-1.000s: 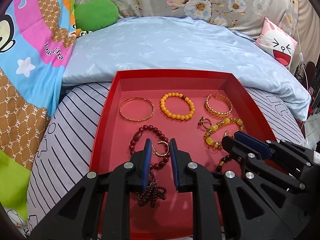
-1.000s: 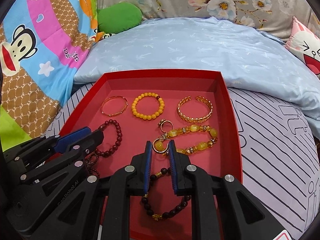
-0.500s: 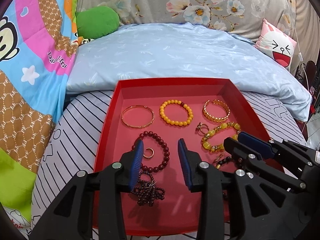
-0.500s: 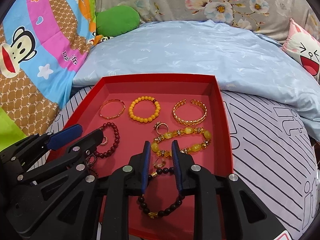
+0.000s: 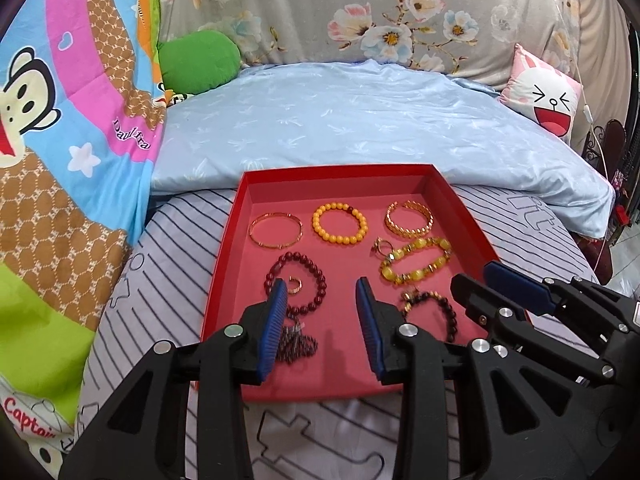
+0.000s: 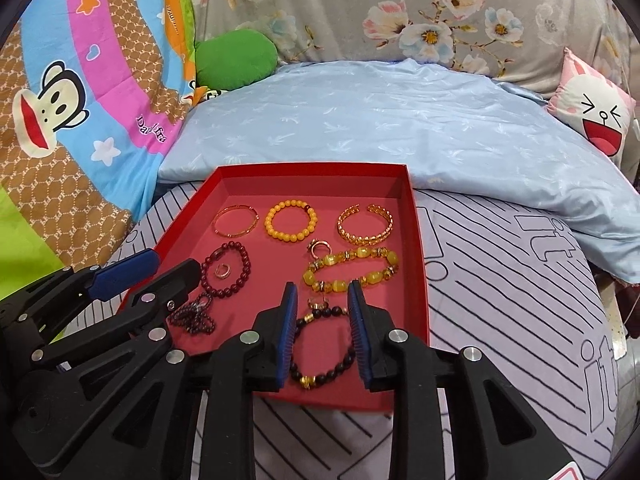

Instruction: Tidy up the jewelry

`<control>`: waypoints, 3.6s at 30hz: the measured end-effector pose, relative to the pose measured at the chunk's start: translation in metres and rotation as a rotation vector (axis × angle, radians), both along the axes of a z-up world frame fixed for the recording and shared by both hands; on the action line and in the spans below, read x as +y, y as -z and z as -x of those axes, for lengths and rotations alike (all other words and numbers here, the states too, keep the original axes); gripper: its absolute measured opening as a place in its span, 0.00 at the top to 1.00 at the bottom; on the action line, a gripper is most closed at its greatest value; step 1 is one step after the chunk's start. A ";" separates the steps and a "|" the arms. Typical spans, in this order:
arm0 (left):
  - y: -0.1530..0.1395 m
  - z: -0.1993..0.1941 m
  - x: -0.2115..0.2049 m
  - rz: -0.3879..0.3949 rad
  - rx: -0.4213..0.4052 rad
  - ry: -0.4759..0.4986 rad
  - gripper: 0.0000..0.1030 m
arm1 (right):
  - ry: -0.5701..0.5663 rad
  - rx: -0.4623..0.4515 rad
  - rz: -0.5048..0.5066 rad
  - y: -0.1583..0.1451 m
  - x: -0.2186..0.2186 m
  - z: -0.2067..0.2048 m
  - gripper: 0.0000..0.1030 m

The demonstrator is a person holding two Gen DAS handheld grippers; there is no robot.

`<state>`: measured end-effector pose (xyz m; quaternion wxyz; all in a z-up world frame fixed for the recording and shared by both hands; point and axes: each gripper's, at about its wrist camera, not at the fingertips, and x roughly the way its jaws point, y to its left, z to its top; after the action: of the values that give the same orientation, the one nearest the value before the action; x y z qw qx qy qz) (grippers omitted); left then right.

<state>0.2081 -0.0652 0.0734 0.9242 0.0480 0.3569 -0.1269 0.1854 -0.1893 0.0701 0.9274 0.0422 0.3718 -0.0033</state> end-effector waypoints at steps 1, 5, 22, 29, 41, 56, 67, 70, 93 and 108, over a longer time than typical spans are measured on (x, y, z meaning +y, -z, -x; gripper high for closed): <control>0.000 0.004 0.001 0.001 0.001 -0.001 0.67 | 0.000 0.001 -0.001 0.000 0.000 0.005 0.74; 0.002 0.021 0.004 0.011 0.010 0.000 0.67 | 0.007 -0.002 0.006 0.000 0.003 0.022 0.74; 0.016 0.056 0.019 0.064 0.029 -0.061 0.67 | 0.075 -0.020 0.041 0.009 0.010 0.063 0.57; 0.028 0.064 0.024 0.037 0.010 -0.107 0.53 | 0.094 -0.010 0.050 0.019 0.010 0.068 0.50; 0.038 0.066 0.030 0.011 -0.013 -0.146 0.37 | 0.130 -0.018 0.060 0.031 0.004 0.073 0.37; 0.048 0.066 0.032 -0.020 -0.030 -0.190 0.19 | 0.156 -0.019 0.069 0.041 -0.001 0.073 0.32; 0.054 0.063 0.038 -0.015 -0.015 -0.214 0.11 | 0.176 -0.034 0.107 0.043 -0.004 0.072 0.19; 0.053 0.062 0.039 -0.017 -0.014 -0.216 0.10 | 0.170 -0.029 0.104 0.043 -0.005 0.070 0.18; 0.051 0.062 0.042 -0.015 -0.012 -0.223 0.08 | 0.164 -0.029 0.098 0.041 -0.002 0.072 0.18; 0.048 0.062 0.042 -0.019 -0.016 -0.231 0.08 | 0.163 -0.034 0.103 0.040 0.000 0.071 0.18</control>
<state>0.1459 -0.0237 0.0249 0.9351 0.0162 0.3536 -0.0160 0.1147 -0.1894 0.0305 0.9311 0.0246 0.3508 -0.0970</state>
